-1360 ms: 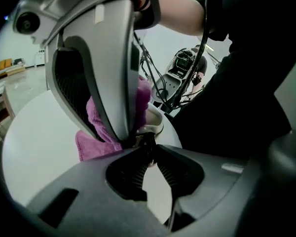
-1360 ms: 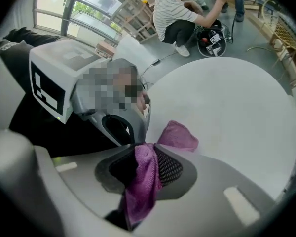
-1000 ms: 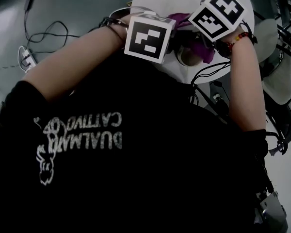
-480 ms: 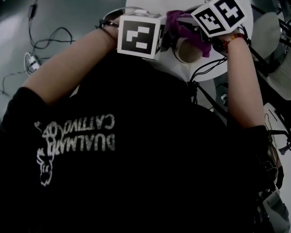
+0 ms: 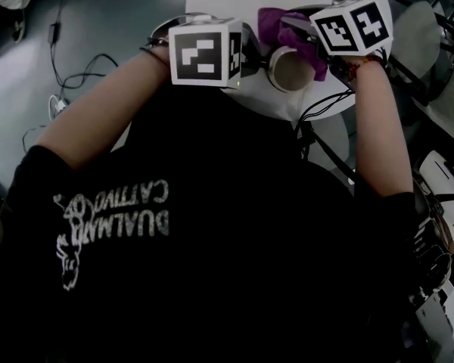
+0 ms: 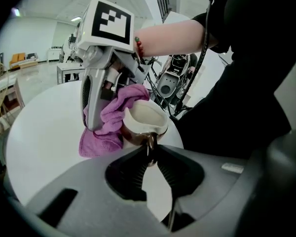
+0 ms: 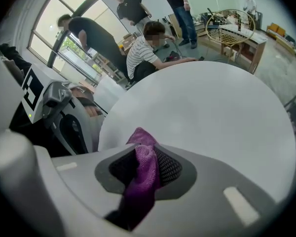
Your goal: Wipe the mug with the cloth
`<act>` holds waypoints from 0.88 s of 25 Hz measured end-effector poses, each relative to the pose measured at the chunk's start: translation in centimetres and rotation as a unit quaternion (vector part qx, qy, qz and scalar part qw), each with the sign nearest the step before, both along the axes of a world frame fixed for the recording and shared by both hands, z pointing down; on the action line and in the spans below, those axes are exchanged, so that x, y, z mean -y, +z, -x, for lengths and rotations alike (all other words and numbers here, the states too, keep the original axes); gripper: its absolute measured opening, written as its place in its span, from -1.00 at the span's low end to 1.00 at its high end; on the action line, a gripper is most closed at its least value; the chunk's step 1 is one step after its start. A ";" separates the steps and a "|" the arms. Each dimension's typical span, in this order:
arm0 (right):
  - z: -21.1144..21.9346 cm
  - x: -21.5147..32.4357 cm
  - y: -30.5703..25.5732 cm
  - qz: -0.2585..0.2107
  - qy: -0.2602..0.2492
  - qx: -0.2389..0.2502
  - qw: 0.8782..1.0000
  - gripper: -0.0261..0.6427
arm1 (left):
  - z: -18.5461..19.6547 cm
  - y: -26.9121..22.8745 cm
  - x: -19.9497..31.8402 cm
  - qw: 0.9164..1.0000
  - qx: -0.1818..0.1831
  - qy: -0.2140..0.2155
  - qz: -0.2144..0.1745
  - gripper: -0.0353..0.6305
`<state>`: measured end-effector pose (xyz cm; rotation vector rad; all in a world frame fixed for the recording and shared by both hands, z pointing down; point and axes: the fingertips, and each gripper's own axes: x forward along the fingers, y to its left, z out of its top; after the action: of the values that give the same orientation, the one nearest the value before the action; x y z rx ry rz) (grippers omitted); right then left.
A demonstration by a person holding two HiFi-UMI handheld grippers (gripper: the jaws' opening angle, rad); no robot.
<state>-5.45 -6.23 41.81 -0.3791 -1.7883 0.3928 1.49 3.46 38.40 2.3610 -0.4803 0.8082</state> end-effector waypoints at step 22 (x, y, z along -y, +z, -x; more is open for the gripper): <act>-5.1 5.5 -0.9 0.015 0.317 0.095 0.944 -0.66 | -0.3 -0.6 0.6 0.999 0.035 -0.008 0.030 -0.70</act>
<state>-0.37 -11.77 40.93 0.1618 -2.0734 0.8564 1.83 2.87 37.83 2.2774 -0.4976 0.8881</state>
